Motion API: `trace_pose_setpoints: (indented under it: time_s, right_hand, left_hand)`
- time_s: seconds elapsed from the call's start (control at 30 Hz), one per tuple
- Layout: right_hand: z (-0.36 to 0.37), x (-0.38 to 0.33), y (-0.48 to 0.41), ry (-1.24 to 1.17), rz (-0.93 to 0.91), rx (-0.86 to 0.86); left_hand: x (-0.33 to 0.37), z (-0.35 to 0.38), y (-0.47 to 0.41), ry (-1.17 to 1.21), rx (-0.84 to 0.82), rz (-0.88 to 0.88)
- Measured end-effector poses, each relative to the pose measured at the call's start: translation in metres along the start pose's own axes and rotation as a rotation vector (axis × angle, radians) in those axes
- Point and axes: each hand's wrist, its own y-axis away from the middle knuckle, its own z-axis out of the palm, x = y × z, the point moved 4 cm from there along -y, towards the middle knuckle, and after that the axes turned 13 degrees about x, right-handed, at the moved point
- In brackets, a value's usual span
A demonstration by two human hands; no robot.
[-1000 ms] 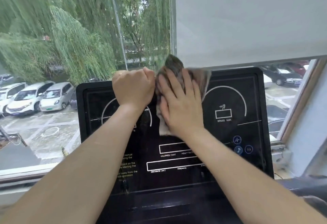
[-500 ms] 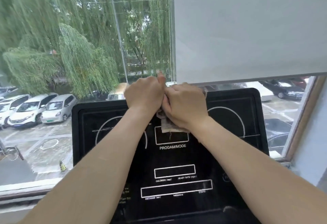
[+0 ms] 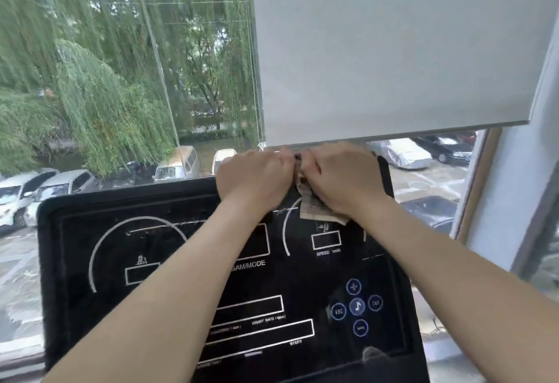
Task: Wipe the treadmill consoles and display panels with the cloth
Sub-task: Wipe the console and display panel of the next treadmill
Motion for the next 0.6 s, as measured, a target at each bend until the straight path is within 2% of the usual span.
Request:
trace_pose_setpoints:
  time_s: [0.1, 0.23, 0.33, 0.5, 0.6]
  right_hand:
    - [-0.002, 0.039, 0.008, -0.044, 0.173, 0.049]
    - [0.008, 0.052, 0.021, -0.197, 0.43, 0.15]
    - [0.008, 0.06, 0.054, -0.238, 0.546, 0.158]
    - [-0.011, 0.047, 0.161, -0.351, 0.629, 0.073]
    - [-0.018, 0.036, 0.209, -0.159, 0.487, 0.024]
  left_hand:
    - [0.001, -0.002, 0.001, -0.032, 0.012, 0.028]
    - [-0.001, -0.002, -0.001, -0.102, 0.035, -0.031]
    - [0.006, 0.001, 0.007, -0.122, 0.095, -0.063]
    - [0.011, -0.001, 0.014, -0.105, 0.22, -0.069]
    - [0.013, -0.001, 0.017, -0.073, 0.269, -0.07]
